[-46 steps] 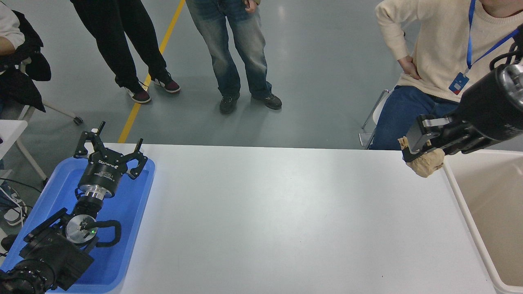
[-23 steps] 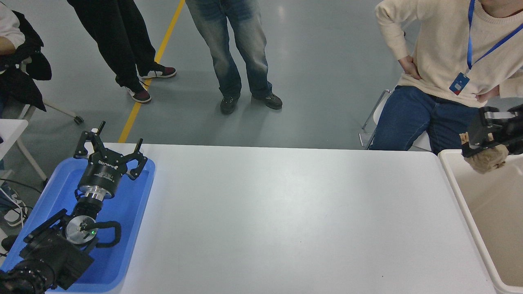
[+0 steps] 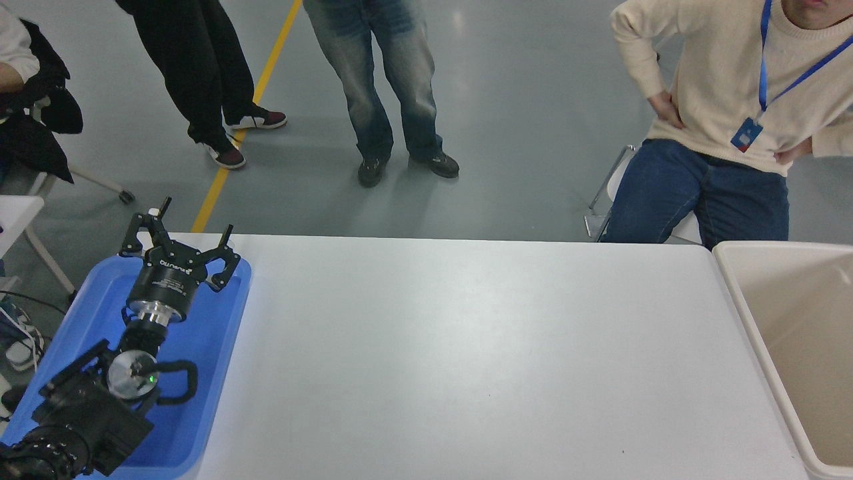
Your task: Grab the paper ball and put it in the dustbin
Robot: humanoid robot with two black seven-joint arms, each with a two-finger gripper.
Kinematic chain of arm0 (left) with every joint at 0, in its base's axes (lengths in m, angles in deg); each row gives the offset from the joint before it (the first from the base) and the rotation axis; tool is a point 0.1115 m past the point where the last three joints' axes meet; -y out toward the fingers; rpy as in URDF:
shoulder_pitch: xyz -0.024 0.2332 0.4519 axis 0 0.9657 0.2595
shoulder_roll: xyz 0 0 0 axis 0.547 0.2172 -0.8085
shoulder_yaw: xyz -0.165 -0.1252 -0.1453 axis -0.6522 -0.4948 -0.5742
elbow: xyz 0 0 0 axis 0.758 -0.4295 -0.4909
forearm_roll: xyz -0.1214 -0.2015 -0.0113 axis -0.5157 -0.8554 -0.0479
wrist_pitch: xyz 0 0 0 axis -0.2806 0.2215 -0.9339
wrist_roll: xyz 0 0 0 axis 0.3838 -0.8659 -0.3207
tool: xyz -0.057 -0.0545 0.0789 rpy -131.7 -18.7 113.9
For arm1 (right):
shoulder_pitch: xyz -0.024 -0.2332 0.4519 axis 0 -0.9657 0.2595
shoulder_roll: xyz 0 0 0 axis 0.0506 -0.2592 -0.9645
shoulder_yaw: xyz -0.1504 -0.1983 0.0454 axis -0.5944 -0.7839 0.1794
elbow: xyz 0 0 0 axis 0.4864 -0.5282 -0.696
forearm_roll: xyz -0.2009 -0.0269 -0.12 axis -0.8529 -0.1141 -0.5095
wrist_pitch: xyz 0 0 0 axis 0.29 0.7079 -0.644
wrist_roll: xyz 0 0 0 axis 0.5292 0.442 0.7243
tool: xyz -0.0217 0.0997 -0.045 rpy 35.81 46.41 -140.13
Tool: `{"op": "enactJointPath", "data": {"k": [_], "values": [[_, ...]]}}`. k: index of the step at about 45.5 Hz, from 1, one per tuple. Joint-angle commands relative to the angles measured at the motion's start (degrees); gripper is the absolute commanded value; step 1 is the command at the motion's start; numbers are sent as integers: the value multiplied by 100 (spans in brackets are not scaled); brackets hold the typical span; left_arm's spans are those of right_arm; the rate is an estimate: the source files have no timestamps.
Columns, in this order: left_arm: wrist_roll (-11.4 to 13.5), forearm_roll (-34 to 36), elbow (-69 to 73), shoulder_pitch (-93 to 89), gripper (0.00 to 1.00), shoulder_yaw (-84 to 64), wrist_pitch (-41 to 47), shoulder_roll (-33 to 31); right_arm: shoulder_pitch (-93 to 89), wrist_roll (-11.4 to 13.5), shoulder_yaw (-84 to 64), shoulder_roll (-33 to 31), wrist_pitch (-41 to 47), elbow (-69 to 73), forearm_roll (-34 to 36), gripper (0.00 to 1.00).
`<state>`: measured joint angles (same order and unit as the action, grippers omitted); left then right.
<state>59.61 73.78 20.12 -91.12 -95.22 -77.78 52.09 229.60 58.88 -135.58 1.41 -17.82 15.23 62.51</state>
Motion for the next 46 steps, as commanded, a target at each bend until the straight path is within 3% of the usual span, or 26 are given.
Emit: {"op": "enactJointPath", "data": {"k": [1,14,21,28,41,46], "values": [[0,-9,3,0,100,-3,-1,0,-2250,-1,1177,-454,-731,-1126,-7,0],[9,-9,3,0,100,-3,-1,0,-6302,60,4639,-375,-1074,-3314,-7,0],[9,-9,3,0,100,-3,-1,0,-7989,60,6037,239,-1249,-4596,-7,0],[9,-9,3,0,100,6,-1,0,-8703,60,6329,714,-1671,-5521,81,0],[9,-9,3,0,100,-3,-1,0,-10004,43,7611,1506,-3771,-6119,143,0],[9,-9,3,0,100,-3,-1,0,-10251,43,8007,1594,-4168,-6119,143,0]]}}
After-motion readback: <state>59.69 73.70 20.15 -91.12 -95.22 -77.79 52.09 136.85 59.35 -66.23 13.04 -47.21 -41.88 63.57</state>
